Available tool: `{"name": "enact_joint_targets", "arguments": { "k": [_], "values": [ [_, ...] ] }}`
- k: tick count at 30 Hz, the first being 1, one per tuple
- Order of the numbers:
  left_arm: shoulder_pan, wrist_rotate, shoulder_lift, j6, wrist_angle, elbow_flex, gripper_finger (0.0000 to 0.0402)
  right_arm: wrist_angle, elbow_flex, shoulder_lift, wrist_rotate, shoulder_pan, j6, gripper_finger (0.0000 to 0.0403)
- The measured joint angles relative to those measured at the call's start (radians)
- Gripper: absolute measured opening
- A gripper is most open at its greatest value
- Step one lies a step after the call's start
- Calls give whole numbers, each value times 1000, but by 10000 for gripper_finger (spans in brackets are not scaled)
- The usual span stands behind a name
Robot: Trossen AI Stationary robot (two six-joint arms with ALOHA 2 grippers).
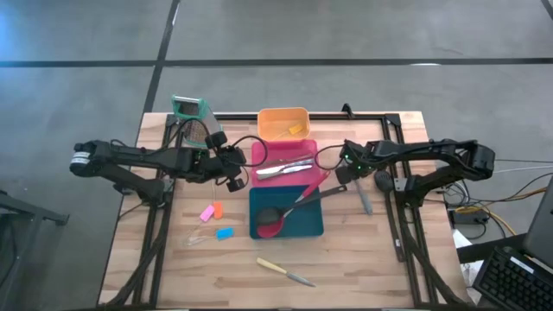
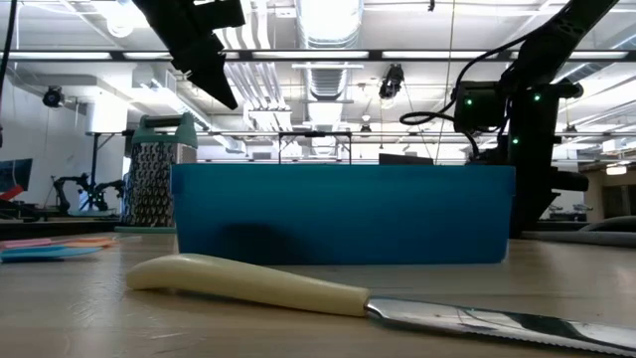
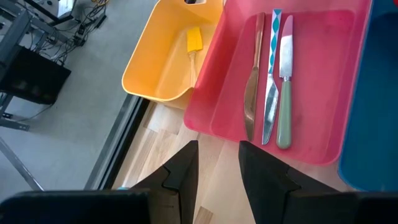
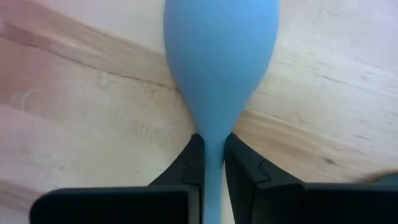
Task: Pick & Place Kitchen Items
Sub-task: Put the gray spoon into the blue bin
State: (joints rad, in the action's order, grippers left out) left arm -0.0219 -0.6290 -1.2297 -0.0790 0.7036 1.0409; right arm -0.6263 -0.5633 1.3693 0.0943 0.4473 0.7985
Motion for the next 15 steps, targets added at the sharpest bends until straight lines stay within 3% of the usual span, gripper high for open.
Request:
{"name": "enact_joint_targets", "arguments": {
  "k": [11,15],
  "values": [
    [0,1,0,0,0,0,119,-21,-14,-22,-10,2,-50,25],
    [0,1,0,-2,0,0,119,-45,-31,-64,-8,2,-58,6]
  ]
}}
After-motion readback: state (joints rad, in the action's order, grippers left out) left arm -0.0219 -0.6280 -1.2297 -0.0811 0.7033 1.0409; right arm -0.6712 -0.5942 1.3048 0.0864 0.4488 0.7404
